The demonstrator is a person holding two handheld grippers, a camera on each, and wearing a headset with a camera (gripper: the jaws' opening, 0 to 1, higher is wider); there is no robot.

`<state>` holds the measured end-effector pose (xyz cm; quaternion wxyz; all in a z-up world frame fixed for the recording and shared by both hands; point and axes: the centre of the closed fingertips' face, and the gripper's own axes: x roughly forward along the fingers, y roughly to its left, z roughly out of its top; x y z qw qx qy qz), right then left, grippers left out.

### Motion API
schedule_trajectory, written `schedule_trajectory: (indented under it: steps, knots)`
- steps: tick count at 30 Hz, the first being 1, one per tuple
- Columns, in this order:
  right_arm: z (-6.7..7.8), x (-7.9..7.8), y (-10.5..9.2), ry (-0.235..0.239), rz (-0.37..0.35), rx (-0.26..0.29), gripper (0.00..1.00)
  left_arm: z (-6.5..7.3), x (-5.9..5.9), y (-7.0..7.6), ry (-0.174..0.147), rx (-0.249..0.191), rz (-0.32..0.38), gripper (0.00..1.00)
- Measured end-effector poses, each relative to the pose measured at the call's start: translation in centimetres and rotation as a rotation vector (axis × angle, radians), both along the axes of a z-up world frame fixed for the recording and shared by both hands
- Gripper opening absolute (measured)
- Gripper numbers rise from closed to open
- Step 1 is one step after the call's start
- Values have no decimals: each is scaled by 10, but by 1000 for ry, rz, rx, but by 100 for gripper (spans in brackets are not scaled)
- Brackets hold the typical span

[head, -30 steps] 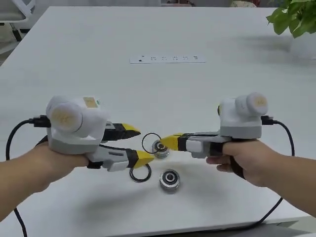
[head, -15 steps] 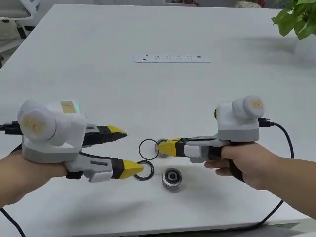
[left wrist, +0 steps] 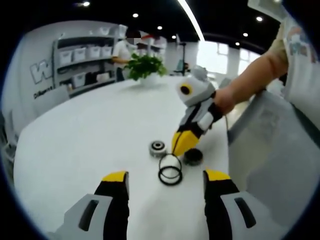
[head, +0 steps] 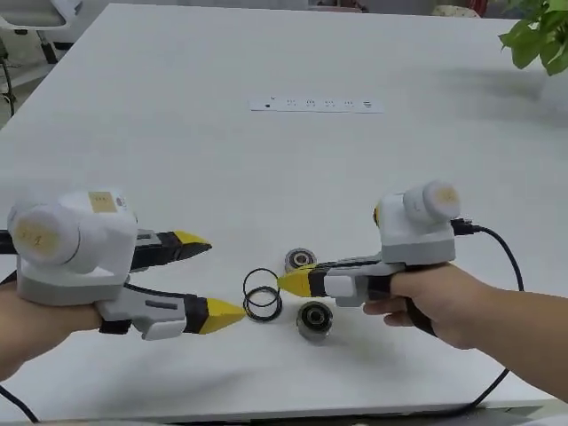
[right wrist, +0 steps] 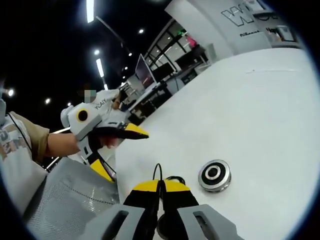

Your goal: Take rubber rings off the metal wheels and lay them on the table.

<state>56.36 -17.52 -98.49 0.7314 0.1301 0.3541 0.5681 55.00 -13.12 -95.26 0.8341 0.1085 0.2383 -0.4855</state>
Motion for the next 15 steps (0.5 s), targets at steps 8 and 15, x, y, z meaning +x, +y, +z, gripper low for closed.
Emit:
schedule_trajectory:
  steps: [8,15]
  knots:
    - [-11,-3,2,13,15,-38,0,-3,-2,3,4,2,9,61]
    - [-18,-4,2,13,17,-69,0,-4,-3,6,6,5,19,61]
